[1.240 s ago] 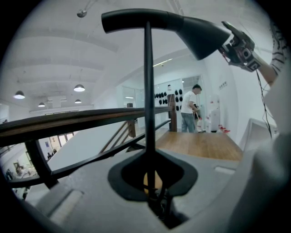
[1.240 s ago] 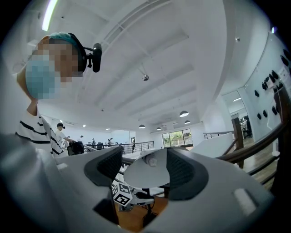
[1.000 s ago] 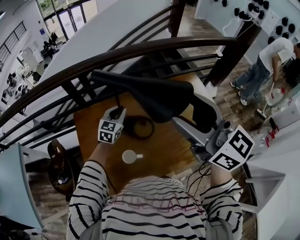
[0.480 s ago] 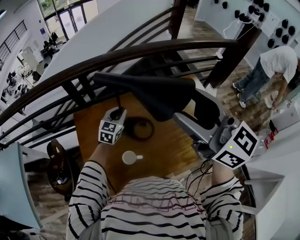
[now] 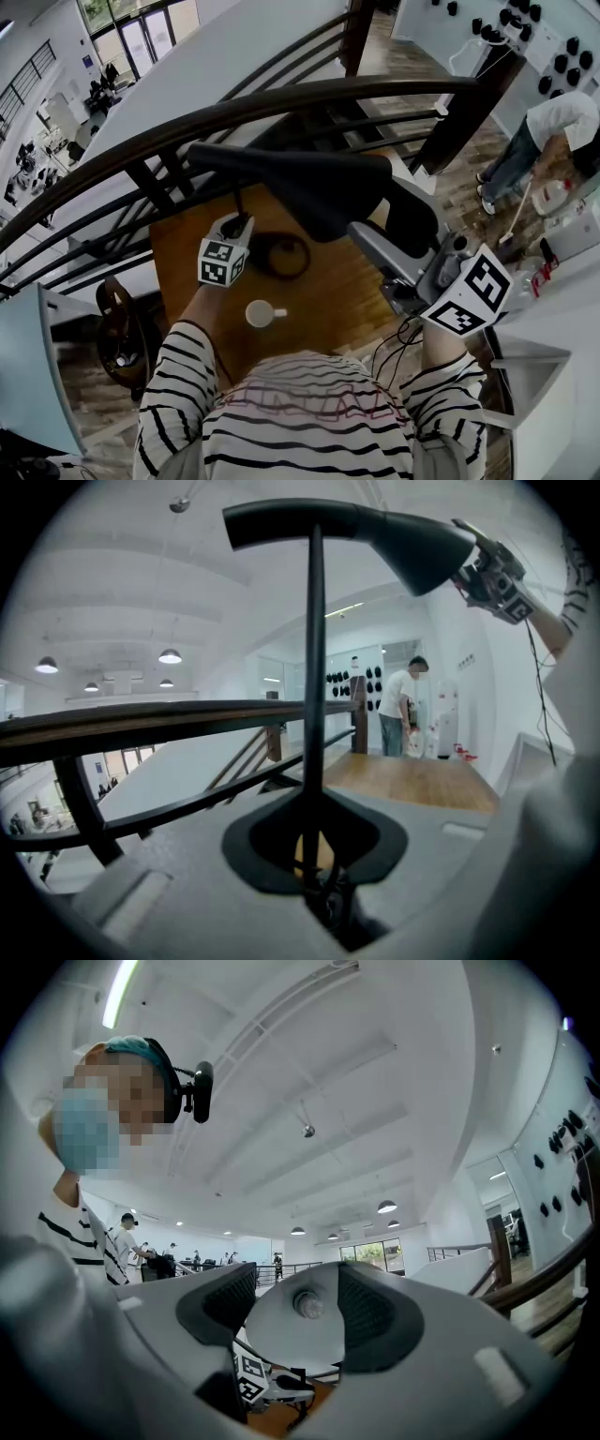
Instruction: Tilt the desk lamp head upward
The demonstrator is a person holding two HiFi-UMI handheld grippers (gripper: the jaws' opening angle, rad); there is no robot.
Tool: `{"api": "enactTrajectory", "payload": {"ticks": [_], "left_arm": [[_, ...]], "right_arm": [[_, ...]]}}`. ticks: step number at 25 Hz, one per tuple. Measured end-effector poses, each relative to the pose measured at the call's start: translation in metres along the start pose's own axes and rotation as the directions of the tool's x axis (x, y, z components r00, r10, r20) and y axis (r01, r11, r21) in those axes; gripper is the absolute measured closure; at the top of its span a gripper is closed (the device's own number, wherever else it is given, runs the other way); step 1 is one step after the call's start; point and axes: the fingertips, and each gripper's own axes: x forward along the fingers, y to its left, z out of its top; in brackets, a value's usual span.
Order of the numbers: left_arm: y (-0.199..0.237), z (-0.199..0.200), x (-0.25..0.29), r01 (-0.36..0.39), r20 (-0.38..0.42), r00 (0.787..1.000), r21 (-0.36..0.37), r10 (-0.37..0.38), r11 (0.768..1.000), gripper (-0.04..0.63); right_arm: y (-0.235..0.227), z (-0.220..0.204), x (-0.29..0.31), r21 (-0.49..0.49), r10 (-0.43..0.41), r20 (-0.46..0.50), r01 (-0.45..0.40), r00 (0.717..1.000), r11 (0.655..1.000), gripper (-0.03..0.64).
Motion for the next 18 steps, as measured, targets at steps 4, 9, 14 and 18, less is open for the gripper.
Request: {"api": "enactTrajectory", "payload": {"ticks": [4,9,14,18], "left_arm": [[0.000,-0.001,0.000,-0.005,-0.001,1.000,-0.012,0.005,1.000,0.554],[0.000,-0.003,0.001,-0.006,-0.011,1.000,-0.008,0.006,1.000,0.552],[0.000,-0.006,0.001,-0.009,-0.029,1.000,-0.003,0.009,1.000,0.552],[-0.001,-0.005,0.003,-0.005,-0.046,0.999,-0.010,0.004,1.000,0.552]], "right_arm": [[0.001,-0.001,-0.002,0.002,-0.002,0.027,0.002,1.000,1.000,0.342],[-0.001,-0.009,-0.005,0.034,-0.016,0.050,0.014,0.999,0.999,0.331],[-0.001,-0.019,-0.012,0.055,-0.021,0.047,0.019,0.999,0.998,0.331],[-0.001,-0.023,-0.016,0.071,-0.026,0.053,0.023,0.998,0.997,0.331]]}}
